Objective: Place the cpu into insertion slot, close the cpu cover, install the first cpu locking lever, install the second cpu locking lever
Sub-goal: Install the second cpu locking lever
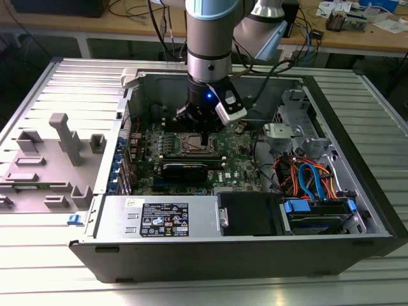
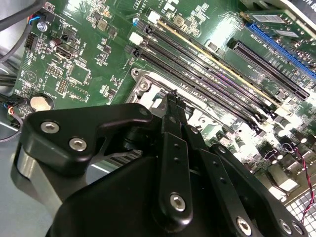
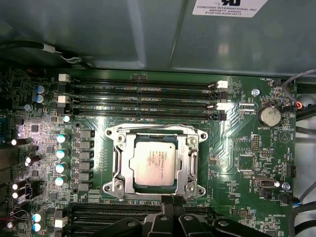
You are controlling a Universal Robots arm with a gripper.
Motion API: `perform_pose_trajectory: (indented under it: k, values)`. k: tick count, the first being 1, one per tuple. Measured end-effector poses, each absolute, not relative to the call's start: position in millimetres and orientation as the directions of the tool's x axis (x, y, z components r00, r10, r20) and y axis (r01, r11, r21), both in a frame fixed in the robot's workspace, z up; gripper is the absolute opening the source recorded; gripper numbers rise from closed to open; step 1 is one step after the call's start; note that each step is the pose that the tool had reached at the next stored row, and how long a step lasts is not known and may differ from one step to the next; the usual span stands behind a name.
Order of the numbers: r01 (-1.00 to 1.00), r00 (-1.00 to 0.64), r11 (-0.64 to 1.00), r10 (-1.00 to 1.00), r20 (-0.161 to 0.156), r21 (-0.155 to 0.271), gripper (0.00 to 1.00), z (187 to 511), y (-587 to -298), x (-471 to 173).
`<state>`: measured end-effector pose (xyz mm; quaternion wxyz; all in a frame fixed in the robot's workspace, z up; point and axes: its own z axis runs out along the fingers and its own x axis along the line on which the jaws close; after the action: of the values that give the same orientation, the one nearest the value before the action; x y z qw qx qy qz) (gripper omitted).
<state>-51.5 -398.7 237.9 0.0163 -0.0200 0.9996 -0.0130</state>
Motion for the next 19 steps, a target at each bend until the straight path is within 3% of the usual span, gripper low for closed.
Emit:
perform_pose_trajectory:
  k: [19]
  values:
    - [-0.045,-0.998,0.999,-0.046,-0.032,-0.027,0.11,235,-412,-67]
